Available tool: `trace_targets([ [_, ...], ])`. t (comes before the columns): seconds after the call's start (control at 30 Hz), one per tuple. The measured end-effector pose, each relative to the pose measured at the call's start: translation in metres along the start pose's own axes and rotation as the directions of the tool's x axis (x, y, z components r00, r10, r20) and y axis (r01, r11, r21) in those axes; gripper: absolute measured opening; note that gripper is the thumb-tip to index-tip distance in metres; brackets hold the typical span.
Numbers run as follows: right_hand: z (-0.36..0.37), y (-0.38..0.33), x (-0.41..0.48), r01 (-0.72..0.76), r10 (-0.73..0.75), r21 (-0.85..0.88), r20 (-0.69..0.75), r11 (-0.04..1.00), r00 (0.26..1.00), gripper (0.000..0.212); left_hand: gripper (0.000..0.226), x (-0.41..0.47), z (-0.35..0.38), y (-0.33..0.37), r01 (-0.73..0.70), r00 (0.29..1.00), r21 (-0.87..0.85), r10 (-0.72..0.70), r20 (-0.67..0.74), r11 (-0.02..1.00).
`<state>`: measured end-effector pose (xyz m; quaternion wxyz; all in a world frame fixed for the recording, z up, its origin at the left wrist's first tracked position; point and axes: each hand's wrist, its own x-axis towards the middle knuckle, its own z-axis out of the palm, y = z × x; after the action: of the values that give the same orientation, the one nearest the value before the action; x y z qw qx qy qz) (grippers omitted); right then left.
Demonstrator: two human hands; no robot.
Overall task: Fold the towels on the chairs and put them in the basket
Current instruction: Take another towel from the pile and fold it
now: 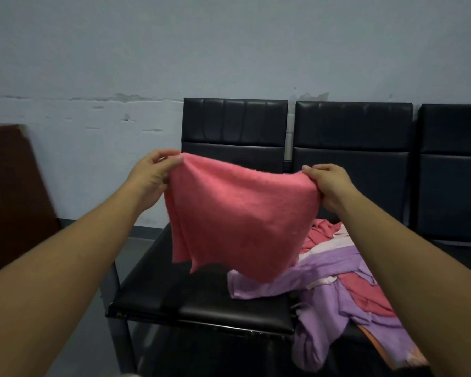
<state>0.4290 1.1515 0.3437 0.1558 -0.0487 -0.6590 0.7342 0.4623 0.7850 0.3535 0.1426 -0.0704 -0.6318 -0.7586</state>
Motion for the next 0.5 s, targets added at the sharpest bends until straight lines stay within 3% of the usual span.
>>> trace_targets([
  [0.07,-0.002,0.0,0.004,0.016,-0.016,0.0,0.069,1.0,0.997,0.022,0.014,0.005,0.001,0.0,0.001,1.0,0.005,-0.001,-0.007,1.0],
  [0.13,-0.008,0.001,0.007,0.012,0.001,-0.06,0.21,0.998,0.978,0.017,0.029,0.011,-0.006,-0.006,-0.01,1.0,0.286,0.017,-0.02,0.958],
  [0.23,-0.011,0.013,0.019,0.065,0.031,-0.283,0.321,0.957,0.947,0.023,0.04,0.025,-0.017,-0.018,-0.018,0.996,0.685,0.076,-0.054,0.728],
  [0.37,0.011,0.035,0.06,0.175,-0.045,-0.577,0.232,0.798,0.972,0.011,0.028,0.047,-0.011,-0.028,-0.019,0.98,0.864,0.182,-0.084,0.503],
  [0.5,0.041,0.033,0.107,0.146,-0.133,-0.548,0.064,0.824,0.989,0.02,0.024,0.078,0.0,-0.028,-0.018,0.946,0.859,0.286,-0.15,0.511],
])
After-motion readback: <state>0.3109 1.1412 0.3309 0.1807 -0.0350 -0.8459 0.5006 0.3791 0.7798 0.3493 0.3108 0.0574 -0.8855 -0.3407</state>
